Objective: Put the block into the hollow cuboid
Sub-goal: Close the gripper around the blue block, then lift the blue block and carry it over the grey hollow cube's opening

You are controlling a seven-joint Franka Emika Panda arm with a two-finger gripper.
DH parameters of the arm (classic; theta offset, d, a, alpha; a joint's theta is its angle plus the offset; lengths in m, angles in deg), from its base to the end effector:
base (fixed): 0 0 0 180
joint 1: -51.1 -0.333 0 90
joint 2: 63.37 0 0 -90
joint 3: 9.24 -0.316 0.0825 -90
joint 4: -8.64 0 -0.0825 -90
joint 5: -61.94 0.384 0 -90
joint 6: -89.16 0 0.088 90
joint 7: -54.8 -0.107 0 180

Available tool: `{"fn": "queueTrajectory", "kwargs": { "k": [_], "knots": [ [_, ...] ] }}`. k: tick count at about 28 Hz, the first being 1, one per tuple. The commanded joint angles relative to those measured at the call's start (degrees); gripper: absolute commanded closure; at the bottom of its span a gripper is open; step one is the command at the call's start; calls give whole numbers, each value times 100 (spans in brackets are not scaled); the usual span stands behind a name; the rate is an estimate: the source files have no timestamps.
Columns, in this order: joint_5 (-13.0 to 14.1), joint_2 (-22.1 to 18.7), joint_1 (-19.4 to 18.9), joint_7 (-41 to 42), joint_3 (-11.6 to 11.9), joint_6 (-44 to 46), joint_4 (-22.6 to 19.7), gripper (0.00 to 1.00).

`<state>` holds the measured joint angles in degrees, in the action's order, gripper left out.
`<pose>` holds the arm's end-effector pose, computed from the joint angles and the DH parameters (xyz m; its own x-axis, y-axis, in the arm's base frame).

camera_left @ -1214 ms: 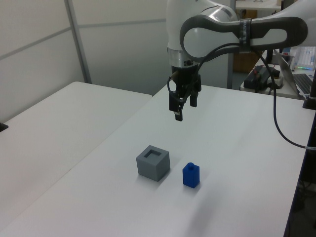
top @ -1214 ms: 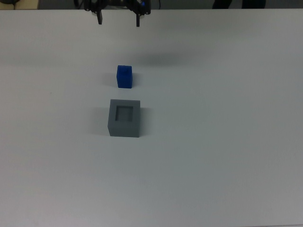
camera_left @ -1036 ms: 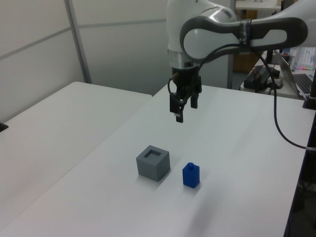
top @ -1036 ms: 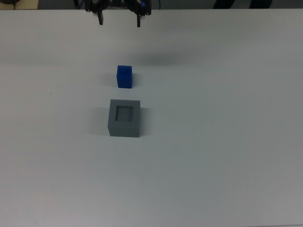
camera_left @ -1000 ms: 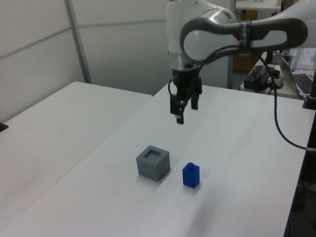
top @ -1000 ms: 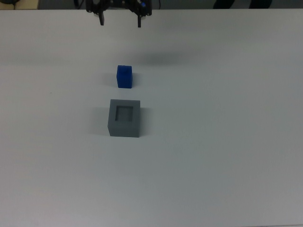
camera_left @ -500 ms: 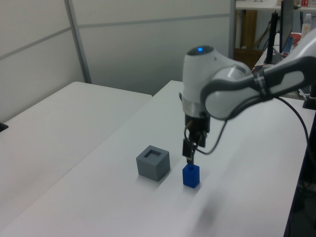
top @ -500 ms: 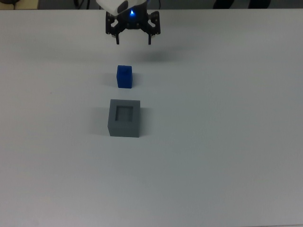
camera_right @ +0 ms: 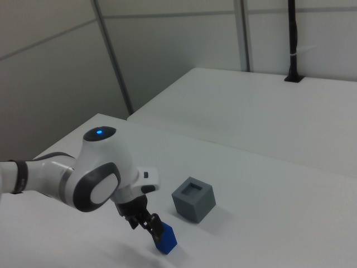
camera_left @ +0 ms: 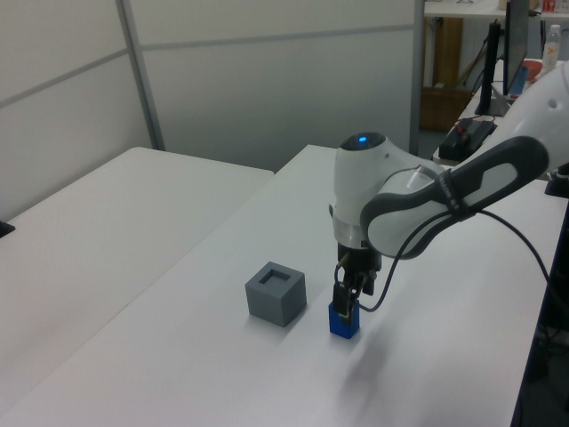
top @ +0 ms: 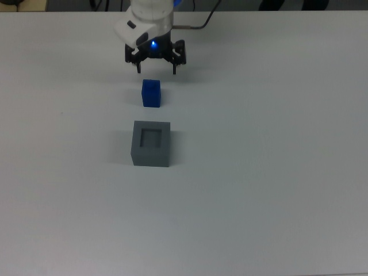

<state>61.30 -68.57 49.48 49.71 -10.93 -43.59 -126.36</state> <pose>0.4939 0.0284 0.3704 0.9984 -0.0235 0.0522 -0.0239 -0.9997 0.0067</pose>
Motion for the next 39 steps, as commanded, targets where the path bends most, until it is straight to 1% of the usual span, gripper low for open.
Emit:
{"fn": "queueTrajectory", "kwargs": {
  "k": [1, 4, 6, 11, 12, 14, 15, 16, 18, 21, 22, 25, 27, 28, 32, 33, 37, 38, 39],
  "knots": [
    [-33, 353, 4, -88, 10, -287, 124, 13],
    [-33, 388, 21, -88, 37, -287, 168, 24],
    [-33, 423, 109, -88, 45, -296, 212, 29],
    [-33, 467, 171, -88, 45, -296, 308, 29],
    [-33, 493, 188, -88, 45, -287, 326, 31],
    [-33, 511, 206, -36, 45, -287, 370, 40],
    [-33, 511, 215, -18, 45, -287, 379, 47],
    [-33, 511, 224, 0, 45, -287, 388, 60],
    [-33, 502, 224, 87, 45, -278, 388, 76],
    [-33, 467, 224, 263, 54, -234, 396, 96],
    [-24, 458, 224, 298, 54, -200, 449, 100],
    [-15, 458, 224, 299, 54, -147, 528, 100],
    [-7, 467, 224, 281, 54, -42, 694, 100],
    [19, 476, 232, 281, 54, 211, 956, 100],
    [37, 572, 233, 290, 63, 977, 1774, 100],
    [29, 677, 233, 290, 63, 1274, 2168, 100],
    [37, 915, 233, 281, 63, 1628, 2873, 100],
    [29, 1072, 233, 255, 63, 1672, 3145, 100],
    [29, 1161, 233, 246, 63, 1682, 3295, 99]
  ]
}}
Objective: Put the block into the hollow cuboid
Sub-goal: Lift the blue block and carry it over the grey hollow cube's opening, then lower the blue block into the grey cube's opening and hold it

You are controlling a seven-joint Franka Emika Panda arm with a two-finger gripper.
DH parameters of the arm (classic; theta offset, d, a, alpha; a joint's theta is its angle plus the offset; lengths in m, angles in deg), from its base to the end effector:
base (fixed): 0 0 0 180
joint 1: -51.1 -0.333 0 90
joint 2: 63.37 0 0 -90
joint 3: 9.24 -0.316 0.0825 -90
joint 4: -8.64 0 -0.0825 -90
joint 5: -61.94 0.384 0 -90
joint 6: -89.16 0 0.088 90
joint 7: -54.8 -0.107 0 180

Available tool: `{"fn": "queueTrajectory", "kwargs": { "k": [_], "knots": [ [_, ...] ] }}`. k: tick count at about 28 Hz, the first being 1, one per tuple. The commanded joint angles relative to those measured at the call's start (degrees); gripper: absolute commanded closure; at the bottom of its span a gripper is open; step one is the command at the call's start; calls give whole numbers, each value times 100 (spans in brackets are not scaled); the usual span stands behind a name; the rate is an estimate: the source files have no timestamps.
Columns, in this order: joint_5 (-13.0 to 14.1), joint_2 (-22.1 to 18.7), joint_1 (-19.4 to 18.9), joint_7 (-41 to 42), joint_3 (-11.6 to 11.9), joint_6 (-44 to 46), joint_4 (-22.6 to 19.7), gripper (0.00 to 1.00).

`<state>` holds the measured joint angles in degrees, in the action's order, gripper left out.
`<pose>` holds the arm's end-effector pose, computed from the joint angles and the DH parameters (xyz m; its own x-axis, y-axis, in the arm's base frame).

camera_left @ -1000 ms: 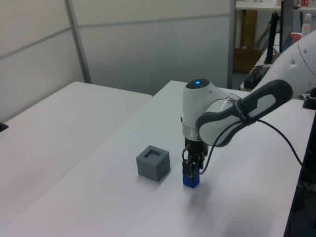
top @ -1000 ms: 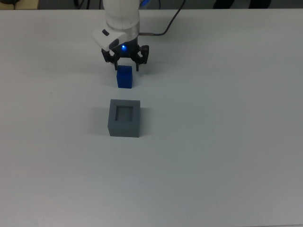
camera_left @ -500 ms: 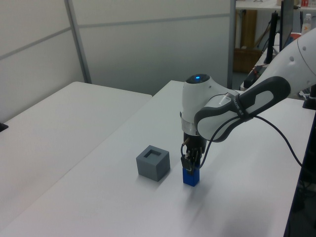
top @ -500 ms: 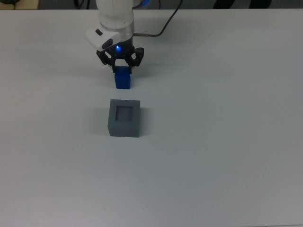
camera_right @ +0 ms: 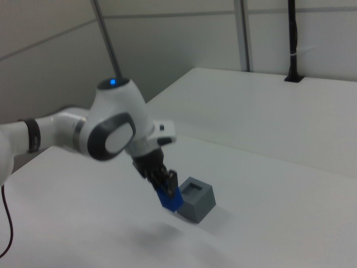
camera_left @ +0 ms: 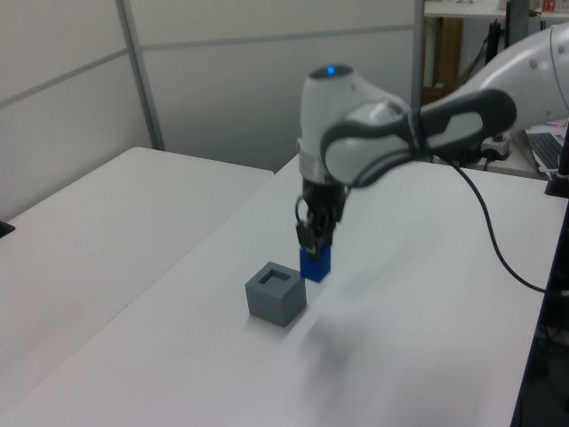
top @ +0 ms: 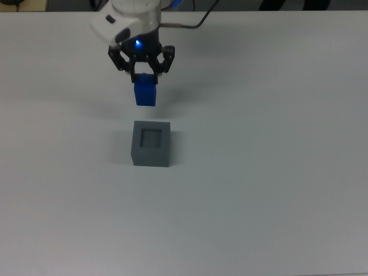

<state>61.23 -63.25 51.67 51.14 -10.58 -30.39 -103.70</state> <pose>0.5700 0.0070 0.4830 0.9913 -0.0444 0.1239 -0.0452 -0.9990 0.0035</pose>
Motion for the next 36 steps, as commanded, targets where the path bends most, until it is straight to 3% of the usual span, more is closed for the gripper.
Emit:
{"fn": "queueTrajectory", "kwargs": {
  "k": [1, 5, 9, 25, 36],
  "knots": [
    [35, 743, 14, 94, 28, 362, 1187, 99],
    [35, 1376, 5, 94, 37, 371, 1952, 99],
    [27, 1693, -4, 15, 46, 371, 2252, 99],
    [0, 1703, -48, -249, 37, 468, 1769, 99],
    [-17, 1685, -48, -249, 28, 441, 1751, 99]
  ]
}}
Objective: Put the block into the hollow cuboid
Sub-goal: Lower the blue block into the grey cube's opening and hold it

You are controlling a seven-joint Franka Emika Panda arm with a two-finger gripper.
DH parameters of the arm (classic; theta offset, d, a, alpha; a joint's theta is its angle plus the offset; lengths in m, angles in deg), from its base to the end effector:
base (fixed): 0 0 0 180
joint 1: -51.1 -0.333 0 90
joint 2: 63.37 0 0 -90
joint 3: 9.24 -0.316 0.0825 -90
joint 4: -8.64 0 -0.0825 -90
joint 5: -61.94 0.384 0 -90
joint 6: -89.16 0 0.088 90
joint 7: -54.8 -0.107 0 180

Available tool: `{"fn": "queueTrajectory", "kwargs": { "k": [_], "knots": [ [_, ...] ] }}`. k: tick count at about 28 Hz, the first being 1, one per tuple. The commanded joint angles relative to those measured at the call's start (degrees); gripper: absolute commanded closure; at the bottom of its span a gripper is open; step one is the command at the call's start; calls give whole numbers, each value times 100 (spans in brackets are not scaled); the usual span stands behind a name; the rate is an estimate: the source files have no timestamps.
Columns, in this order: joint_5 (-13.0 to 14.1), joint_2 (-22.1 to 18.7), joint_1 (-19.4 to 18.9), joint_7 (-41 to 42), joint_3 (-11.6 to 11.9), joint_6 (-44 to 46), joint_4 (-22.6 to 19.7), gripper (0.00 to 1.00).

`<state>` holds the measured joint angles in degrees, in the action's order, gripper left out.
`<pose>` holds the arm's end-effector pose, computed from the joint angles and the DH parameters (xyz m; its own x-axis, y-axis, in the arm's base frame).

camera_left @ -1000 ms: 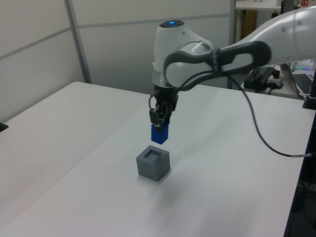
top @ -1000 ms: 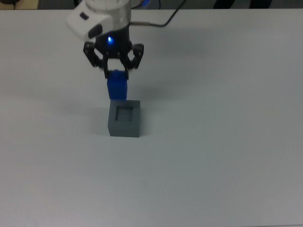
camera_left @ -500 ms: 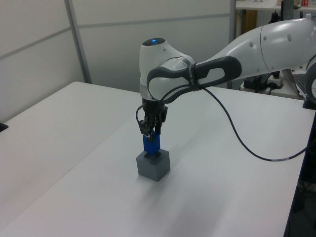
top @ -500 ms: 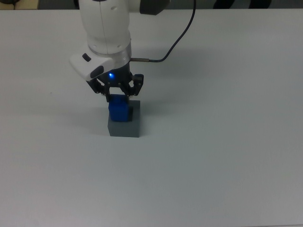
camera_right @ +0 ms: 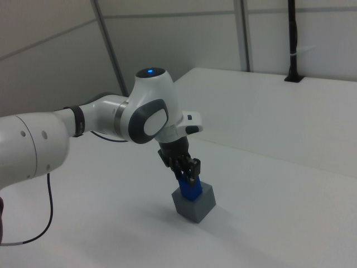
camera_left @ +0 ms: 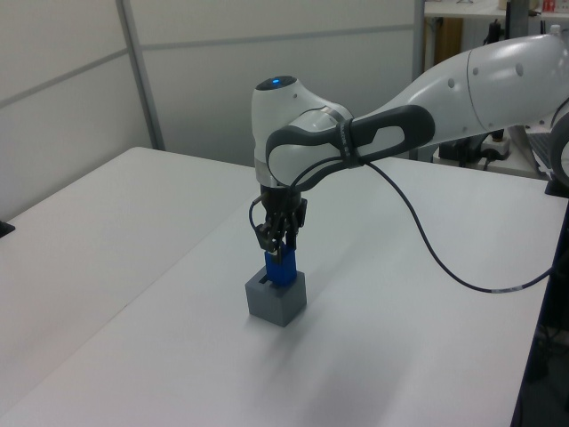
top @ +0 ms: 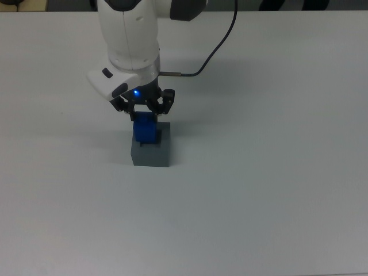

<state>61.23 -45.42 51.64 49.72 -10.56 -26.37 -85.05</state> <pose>0.6582 0.0067 0.4425 0.9951 -0.0713 0.0680 -0.0713 -0.9975 -0.0016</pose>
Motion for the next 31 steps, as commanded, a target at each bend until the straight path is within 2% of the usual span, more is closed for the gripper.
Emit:
{"fn": "queueTrajectory", "kwargs": {
  "k": [1, 31],
  "knots": [
    [-17, -98, -45, -107, 26, 39, -105, 99],
    [36, -89, -53, -98, 26, -22, 1, 98]
  ]
}}
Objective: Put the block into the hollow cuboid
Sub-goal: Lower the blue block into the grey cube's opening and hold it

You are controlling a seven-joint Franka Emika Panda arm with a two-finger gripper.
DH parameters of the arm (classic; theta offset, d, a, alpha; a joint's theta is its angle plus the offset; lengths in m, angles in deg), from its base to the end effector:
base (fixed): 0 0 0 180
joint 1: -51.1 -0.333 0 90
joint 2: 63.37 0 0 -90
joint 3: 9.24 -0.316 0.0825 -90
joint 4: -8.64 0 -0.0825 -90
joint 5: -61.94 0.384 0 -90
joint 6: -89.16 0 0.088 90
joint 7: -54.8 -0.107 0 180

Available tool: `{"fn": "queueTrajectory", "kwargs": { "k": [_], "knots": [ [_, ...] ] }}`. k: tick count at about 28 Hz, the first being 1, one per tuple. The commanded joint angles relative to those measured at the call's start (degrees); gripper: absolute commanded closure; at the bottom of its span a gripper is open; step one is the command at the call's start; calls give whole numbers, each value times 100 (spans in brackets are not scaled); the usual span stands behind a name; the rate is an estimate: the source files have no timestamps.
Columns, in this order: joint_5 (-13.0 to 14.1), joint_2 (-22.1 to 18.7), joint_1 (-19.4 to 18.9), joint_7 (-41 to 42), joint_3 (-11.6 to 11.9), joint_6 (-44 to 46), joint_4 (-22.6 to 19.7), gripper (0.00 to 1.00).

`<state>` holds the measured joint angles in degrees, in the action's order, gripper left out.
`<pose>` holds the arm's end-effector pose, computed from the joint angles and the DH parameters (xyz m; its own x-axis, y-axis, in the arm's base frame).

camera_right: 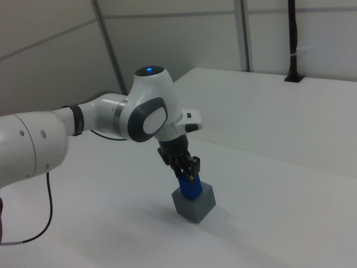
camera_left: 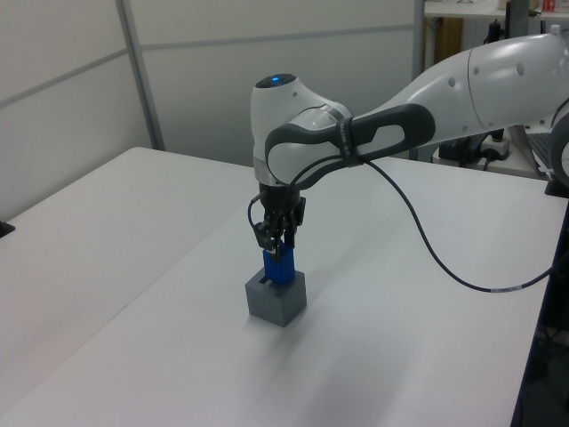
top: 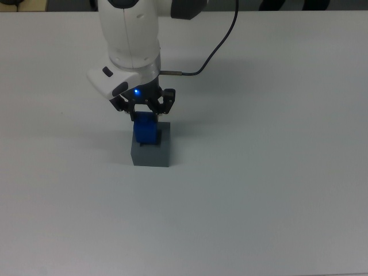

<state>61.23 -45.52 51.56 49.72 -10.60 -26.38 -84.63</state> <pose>0.6593 0.0080 0.4472 0.9946 -0.0693 0.0772 -0.0693 -0.9976 -0.0026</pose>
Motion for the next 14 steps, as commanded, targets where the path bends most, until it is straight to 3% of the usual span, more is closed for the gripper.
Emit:
{"fn": "queueTrajectory", "kwargs": {
  "k": [1, 14],
  "knots": [
    [35, -80, -46, -106, 22, -21, -42, 98],
    [17, -10, -46, -106, 13, -373, -112, 97]
  ]
}}
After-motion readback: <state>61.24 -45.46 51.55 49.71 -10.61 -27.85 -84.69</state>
